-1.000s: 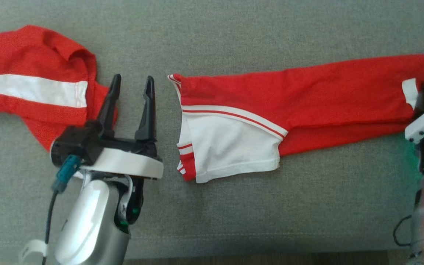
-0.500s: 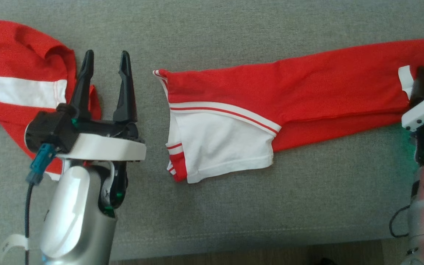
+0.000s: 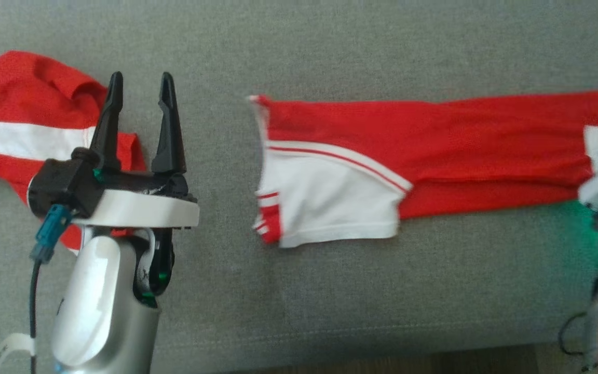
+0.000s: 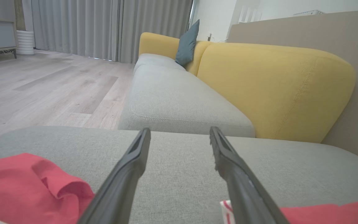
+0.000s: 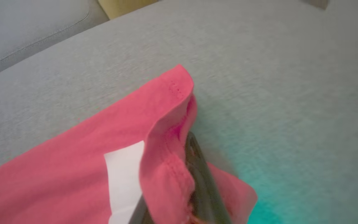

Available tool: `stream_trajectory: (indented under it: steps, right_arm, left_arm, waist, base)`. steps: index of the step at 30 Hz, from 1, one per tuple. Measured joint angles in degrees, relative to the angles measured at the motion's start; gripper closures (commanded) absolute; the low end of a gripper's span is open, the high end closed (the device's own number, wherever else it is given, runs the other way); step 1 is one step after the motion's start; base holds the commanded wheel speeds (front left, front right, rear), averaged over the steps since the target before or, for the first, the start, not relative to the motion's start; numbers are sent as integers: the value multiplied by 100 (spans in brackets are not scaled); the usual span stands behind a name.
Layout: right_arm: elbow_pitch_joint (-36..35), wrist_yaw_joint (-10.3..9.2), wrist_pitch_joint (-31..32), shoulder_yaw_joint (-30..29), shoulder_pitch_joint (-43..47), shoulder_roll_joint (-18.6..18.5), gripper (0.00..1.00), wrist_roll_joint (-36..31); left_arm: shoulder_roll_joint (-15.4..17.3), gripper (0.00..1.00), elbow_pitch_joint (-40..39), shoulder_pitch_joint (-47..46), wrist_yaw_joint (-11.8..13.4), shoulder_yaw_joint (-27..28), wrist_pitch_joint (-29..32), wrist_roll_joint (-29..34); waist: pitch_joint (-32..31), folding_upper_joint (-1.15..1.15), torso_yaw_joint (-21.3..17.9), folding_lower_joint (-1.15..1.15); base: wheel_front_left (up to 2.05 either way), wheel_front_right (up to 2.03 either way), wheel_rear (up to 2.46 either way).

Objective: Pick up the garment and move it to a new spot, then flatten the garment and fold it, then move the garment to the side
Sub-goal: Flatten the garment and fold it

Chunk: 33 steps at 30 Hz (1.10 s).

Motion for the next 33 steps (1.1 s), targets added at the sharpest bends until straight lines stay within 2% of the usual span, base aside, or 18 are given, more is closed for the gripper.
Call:
stream_trajectory:
  steps: [7,12,18,24,33]
  right_arm:
    - [-656,0,-196,-1333,42,9,100,-1445]
    - [-804,0,-182,-1427,35,144,100,-1678]
    - [-612,0,-48,-587,34,143,100,-793]
    - [-893,0,233,424,152,138,100,236]
    - [-1236,0,355,2107,799,127,100,2249]
  left_arm:
    - [0,0,2,168,60,-90,-1,-143]
    - [0,0,11,356,123,-222,0,-263]
    - [1,0,18,583,213,-270,-1,-335]
    - [3,0,15,801,307,-382,-1,-414]
    - [3,0,11,900,354,-408,0,-472]
  waist:
    - [-340,0,20,0]
    - [-614,0,52,0]
    - [-1005,0,80,0]
    - [-1363,0,119,0]
    - [-1628,0,292,0]
  base:
    - [0,0,0]
    - [0,0,0]
    - [0,0,0]
    - [0,0,0]
    - [0,0,0]
